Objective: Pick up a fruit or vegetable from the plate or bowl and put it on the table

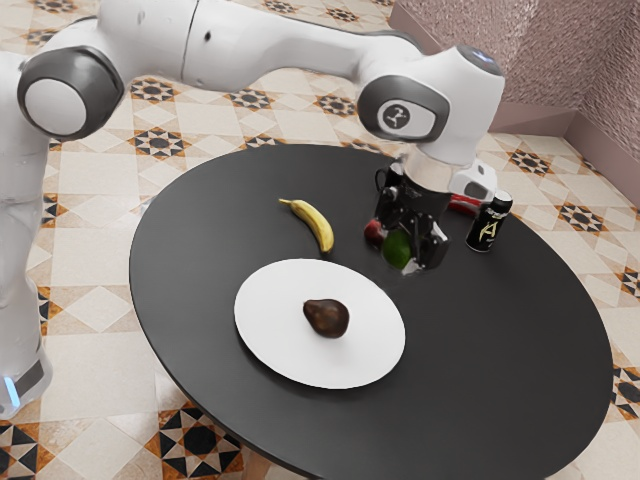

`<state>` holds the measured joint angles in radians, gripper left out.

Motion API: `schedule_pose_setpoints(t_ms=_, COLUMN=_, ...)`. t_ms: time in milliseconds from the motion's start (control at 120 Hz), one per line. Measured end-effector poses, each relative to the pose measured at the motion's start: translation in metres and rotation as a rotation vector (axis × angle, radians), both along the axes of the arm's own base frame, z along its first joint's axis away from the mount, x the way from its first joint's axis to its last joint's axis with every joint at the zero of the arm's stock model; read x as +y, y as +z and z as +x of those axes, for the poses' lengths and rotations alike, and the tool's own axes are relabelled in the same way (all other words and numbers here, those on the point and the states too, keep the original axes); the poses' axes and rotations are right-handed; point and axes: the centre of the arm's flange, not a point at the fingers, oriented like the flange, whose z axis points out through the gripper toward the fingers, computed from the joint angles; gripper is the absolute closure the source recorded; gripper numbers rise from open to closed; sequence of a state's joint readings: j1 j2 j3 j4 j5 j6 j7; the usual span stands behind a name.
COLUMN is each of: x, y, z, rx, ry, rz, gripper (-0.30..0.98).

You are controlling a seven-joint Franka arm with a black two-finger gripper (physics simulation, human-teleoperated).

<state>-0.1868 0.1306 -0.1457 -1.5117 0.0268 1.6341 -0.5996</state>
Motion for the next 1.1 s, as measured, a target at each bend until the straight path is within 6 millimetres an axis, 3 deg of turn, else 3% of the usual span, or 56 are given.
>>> schedule_pose_setpoints(t_ms=150, x=0.070, y=-0.028, z=0.068, rx=0.042, ry=0.026, rz=0.003, gripper=0.41)
schedule_pose_setpoints(t_ms=300, x=0.127, y=-0.052, z=0.111, rx=0.055, ry=-0.008, rz=-0.031, gripper=0.42)
schedule_pose_setpoints(t_ms=358, x=0.139, y=-0.063, z=0.124, rx=0.057, ry=-0.031, rz=-0.039, gripper=0.41)
schedule_pose_setpoints(t_ms=450, x=0.144, y=-0.087, z=0.138, rx=0.071, ry=-0.081, rz=-0.053, gripper=0.41)
schedule_pose_setpoints(t_ms=550, x=0.133, y=-0.094, z=0.142, rx=0.059, ry=-0.151, rz=-0.049, gripper=0.40)
schedule_pose_setpoints(t_ms=675, x=0.132, y=-0.097, z=0.145, rx=0.048, ry=-0.206, rz=-0.043, gripper=0.17)
schedule_pose_setpoints(t_ms=833, x=0.131, y=-0.097, z=0.146, rx=0.039, ry=-0.260, rz=-0.040, gripper=0.06)
schedule_pose_setpoints(t_ms=875, x=0.127, y=-0.091, z=0.144, rx=0.030, ry=-0.278, rz=-0.033, gripper=0.04)
schedule_pose_setpoints(t_ms=933, x=0.109, y=-0.055, z=0.128, rx=-0.009, ry=-0.313, rz=0.016, gripper=0.03)
schedule_pose_setpoints(t_ms=1008, x=0.082, y=0.005, z=0.070, rx=-0.039, ry=-0.341, rz=0.130, gripper=0.02)
schedule_pose_setpoints(t_ms=1067, x=0.085, y=0.030, z=0.014, rx=-0.021, ry=-0.317, rz=0.157, gripper=0.01)
schedule_pose_setpoints(t_ms=1100, x=0.089, y=0.038, z=-0.007, rx=-0.018, ry=-0.301, rz=0.161, gripper=0.01)
